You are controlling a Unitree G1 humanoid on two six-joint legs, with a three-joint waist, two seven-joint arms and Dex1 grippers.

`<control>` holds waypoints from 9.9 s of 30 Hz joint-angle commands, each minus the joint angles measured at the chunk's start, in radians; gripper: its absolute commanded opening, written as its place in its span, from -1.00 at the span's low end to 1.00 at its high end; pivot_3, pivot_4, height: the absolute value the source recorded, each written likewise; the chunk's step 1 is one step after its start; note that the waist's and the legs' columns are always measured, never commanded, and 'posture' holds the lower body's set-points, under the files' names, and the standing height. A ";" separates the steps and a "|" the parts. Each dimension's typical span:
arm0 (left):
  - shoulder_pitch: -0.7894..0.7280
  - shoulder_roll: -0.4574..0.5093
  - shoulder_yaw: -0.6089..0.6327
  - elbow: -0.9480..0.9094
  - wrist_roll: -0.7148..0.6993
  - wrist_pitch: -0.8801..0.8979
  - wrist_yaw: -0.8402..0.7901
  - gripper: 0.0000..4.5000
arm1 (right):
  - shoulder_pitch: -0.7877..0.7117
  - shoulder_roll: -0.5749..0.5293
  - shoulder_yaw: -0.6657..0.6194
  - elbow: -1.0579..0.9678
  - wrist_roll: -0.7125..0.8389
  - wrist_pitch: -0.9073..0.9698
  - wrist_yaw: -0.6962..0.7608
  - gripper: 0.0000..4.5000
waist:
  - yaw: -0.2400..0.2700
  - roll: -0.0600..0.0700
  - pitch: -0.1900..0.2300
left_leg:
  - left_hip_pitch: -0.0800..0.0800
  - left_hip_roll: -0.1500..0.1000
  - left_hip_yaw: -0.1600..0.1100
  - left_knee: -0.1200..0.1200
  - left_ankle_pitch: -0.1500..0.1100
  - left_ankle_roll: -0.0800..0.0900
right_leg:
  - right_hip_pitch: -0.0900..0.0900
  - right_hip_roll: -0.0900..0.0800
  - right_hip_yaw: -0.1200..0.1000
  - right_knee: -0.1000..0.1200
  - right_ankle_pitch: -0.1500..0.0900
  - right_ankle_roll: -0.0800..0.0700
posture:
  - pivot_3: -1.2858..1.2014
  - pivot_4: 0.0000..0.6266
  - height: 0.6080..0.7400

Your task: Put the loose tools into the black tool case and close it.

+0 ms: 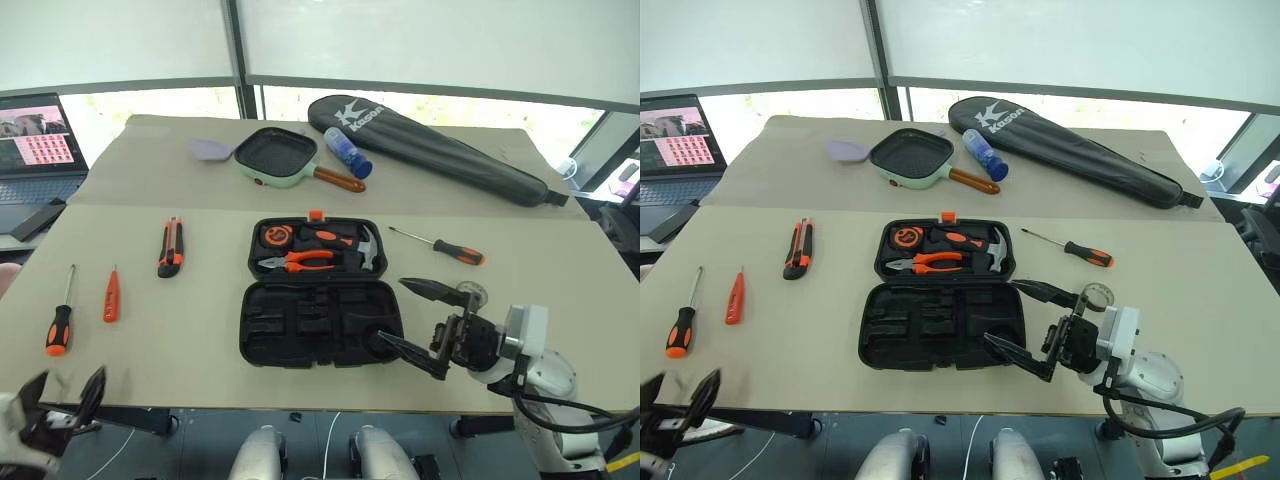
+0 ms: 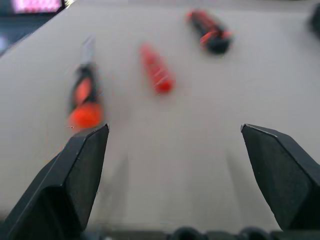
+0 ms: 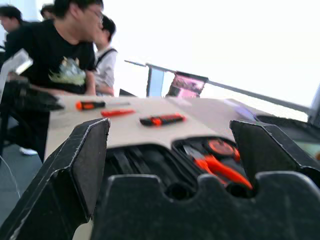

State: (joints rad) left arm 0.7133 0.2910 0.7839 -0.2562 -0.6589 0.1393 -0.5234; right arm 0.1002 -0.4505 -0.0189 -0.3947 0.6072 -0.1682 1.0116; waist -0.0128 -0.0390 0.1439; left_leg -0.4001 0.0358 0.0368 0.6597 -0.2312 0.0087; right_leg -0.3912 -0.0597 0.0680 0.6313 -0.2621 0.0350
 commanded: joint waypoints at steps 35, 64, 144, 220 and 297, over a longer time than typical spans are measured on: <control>-0.653 0.603 -0.079 0.389 -0.065 0.654 0.146 -0.46 | -0.034 -0.045 -0.025 -0.040 0.001 0.056 0.009 1.00 | 0.000 -0.004 0.003 | -0.002 -0.001 0.000 -0.001 0.000 -0.004 | -0.012 -0.003 -0.001 0.017 -0.001 -0.004 | 0.03 -0.52 1.00; -1.387 0.436 -1.191 0.365 0.689 -0.068 -0.662 -0.61 | 0.361 -0.218 -0.510 -0.008 0.072 0.141 0.074 1.00 | -0.001 0.000 0.004 | -0.010 -0.002 0.017 0.002 0.003 0.001 | -0.012 0.002 0.002 0.012 0.001 0.002 | 0.03 -0.52 1.00; -0.909 0.357 -0.538 0.261 0.048 0.016 -0.738 0.99 | -0.033 -0.413 -0.456 0.492 -0.226 0.396 -0.212 1.00 | -0.012 0.012 -0.005 | 0.002 0.000 0.016 0.007 0.002 0.002 | 0.001 -0.001 0.005 0.011 0.000 0.003 | 0.03 -0.52 1.00; -0.709 0.456 -0.578 0.128 0.099 -0.063 -0.814 1.00 | -0.839 -0.302 0.506 0.325 -0.685 0.681 0.282 -0.55 | -0.001 0.014 0.001 | -0.014 -0.001 0.018 0.007 0.002 0.001 | -0.019 0.000 0.000 0.016 0.001 0.002 | 0.03 -0.52 1.00; -0.524 0.405 -0.016 0.122 -0.130 0.561 0.175 1.00 | 0.019 -0.030 -0.223 -0.005 0.081 0.030 0.122 0.99 | 0.007 -0.003 0.001 | 0.001 0.013 0.022 0.003 -0.002 -0.010 | -0.011 0.001 -0.002 0.016 0.000 -0.002 | 0.03 -0.52 1.00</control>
State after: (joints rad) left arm 0.2368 0.6644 0.8050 -0.0865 -0.7823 0.5973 -0.4453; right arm 0.1434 -0.4788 -0.2455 -0.3338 0.6434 -0.1620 1.1658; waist -0.0057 -0.0421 0.1446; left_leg -0.3983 0.0490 0.0587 0.6627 -0.2324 -0.0007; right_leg -0.4015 -0.0584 0.0656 0.6474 -0.2612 0.0322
